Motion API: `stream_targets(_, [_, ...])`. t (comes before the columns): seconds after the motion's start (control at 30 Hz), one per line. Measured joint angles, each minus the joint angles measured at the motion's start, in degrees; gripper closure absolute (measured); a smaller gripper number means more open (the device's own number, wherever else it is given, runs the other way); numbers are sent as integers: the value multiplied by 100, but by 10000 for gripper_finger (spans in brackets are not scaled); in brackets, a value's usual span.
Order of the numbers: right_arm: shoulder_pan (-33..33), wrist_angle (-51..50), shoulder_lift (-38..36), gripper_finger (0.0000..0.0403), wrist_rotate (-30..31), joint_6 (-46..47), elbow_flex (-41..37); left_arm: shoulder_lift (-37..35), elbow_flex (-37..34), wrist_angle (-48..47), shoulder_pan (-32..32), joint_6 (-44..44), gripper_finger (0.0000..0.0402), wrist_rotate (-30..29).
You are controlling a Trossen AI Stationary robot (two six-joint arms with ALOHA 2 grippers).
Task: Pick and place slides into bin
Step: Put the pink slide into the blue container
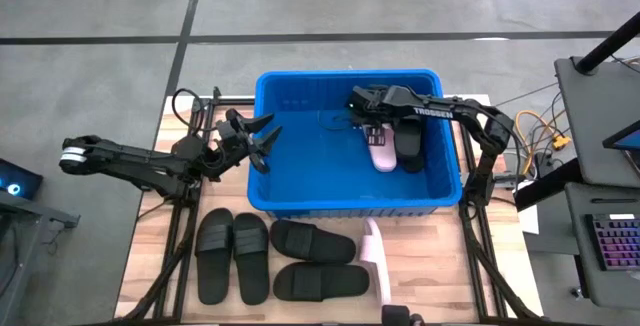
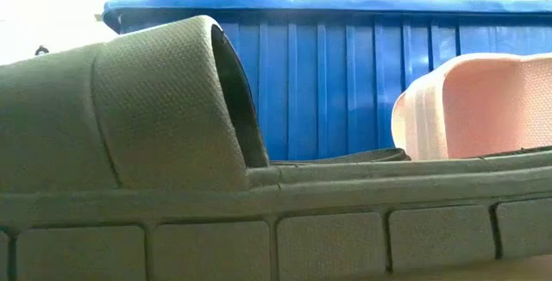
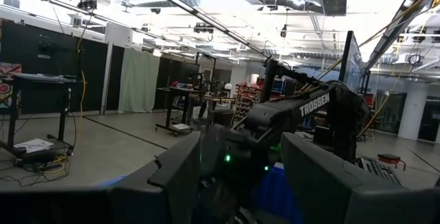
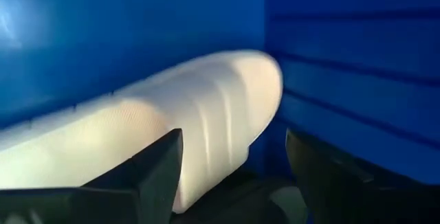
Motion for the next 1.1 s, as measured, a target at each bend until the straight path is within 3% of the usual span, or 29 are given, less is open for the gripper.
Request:
stream_targets(0.17, [93, -156, 0, 145, -53, 260, 558, -1, 0, 0, -1, -3, 217, 0])
stream_targets(0.27, [205, -340, -2, 150, -490, 459, 1032, -3, 0, 0, 0, -3, 217, 0])
stream_targets(0.47, [856, -507, -299, 167, -732, 678, 1910, -15, 0, 4, 0, -12, 217, 0])
stream_targets(0.6, [1451, -488, -624, 174, -462, 726, 2297, -117, 17, 2, -2, -284, 217, 72])
stream_targets(0.77, [2270, -387, -986, 177, -204, 1318, 2781, -334, 17, 4, -10, -450, 217, 574])
stream_targets(1.0, [3780, 460, -1265, 177, 1452, 1812, 3108, -693, 17, -168, -74, -862, 217, 1547])
stream_targets(1.1, [4220, 565, -1296, 177, 1658, 1865, 3110, -816, 11, -418, -74, -916, 217, 1915])
